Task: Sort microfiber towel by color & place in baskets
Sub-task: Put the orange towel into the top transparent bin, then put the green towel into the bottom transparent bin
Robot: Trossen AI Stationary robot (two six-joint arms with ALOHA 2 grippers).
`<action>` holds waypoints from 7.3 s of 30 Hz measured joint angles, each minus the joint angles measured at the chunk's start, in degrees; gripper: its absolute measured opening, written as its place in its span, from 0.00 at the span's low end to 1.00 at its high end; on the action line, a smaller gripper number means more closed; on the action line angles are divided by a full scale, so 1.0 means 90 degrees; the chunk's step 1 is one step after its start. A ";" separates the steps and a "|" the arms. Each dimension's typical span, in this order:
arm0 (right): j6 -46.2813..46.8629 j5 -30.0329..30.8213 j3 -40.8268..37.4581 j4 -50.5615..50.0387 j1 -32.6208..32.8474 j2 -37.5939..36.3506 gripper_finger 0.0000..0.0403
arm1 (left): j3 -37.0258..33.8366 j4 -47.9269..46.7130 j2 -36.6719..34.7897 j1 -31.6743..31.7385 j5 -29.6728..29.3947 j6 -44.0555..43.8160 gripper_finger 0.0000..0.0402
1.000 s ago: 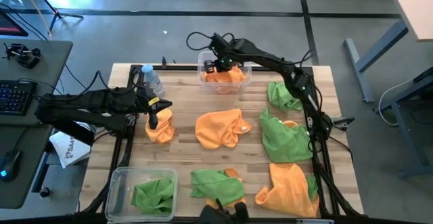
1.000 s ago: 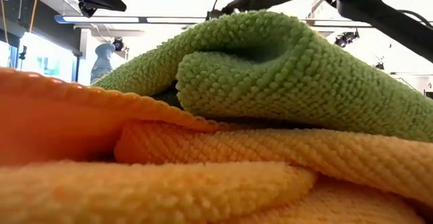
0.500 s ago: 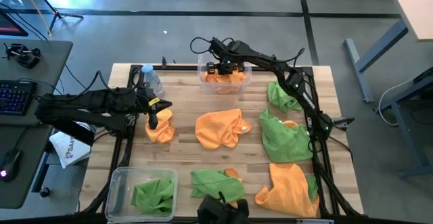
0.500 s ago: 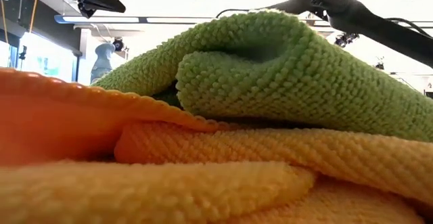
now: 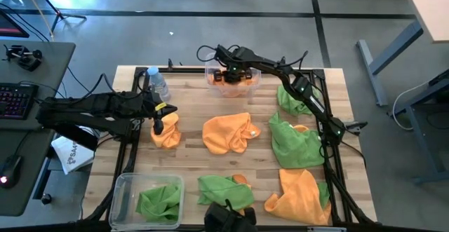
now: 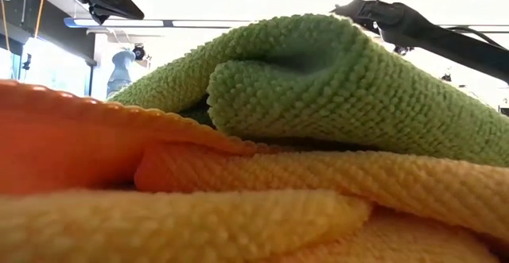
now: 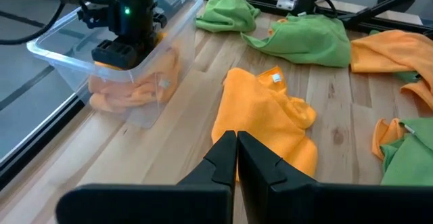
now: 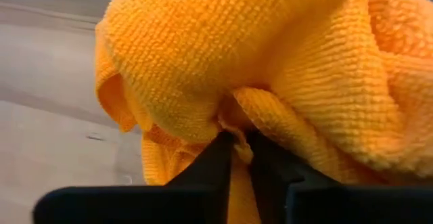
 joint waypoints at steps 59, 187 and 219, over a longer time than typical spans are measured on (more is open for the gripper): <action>0.1413 0.3161 -0.8762 0.1656 0.4609 -0.9591 0.00 | 0.2644 -0.0210 0.4324 -0.1053 0.0231 -0.0480 0.00; 0.2476 0.3062 -0.9016 0.1281 0.5168 -0.9251 0.00 | 0.9108 -0.6021 0.4371 -0.4312 -0.0731 -0.6421 0.00; 0.1985 0.3005 -0.9016 0.1083 0.5151 -0.9238 0.00 | 0.9947 -0.5917 0.4390 -0.4335 -0.1446 -0.5998 0.00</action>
